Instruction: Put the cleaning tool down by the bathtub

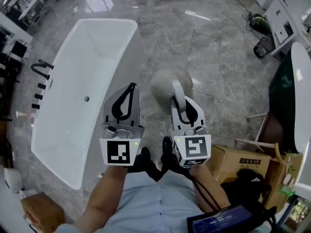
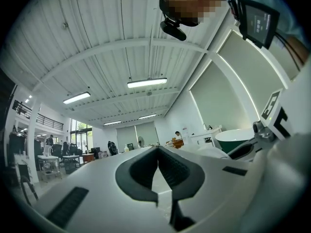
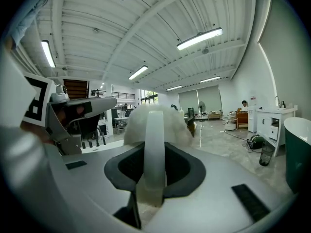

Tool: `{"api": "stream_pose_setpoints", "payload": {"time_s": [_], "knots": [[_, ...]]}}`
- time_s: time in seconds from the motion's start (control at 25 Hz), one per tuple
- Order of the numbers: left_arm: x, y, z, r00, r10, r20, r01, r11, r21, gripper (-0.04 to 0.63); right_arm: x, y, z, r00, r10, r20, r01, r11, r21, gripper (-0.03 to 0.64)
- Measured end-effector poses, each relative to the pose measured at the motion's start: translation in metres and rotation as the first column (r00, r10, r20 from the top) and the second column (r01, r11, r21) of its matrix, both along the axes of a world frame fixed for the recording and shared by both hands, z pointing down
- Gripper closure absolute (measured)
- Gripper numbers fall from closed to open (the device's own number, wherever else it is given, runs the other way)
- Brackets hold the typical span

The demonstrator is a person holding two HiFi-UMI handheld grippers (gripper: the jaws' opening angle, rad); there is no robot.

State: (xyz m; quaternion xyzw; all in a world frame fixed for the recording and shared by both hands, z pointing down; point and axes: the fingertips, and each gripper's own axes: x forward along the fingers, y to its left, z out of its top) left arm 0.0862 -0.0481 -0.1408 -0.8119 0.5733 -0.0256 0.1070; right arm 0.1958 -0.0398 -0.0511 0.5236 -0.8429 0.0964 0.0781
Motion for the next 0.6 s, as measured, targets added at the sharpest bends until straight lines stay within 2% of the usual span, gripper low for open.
{"api": "stream_pose_setpoints", "payload": {"time_s": [0.12,0.28,0.6], "knots": [[-0.016,-0.011,0.002,1.0,-0.024,0.015,0.024,1.0,-0.001,0.578,-0.012,-0.012,0.004,1.0,-0.019,-0.005,0.019,1.0,-0.008,0.52],[-0.043,-0.023,0.016,0.999,-0.037,0.0,0.037,0.999,-0.02,0.578,-0.037,-0.024,0.02,1.0,-0.021,-0.017,0.021,0.999,-0.03,0.52],[-0.092,-0.043,0.082,1.0,0.026,0.004,-0.025,0.995,-0.093,0.578,-0.098,-0.038,0.078,0.999,0.002,-0.046,-0.007,0.994,-0.105,0.52]]}}
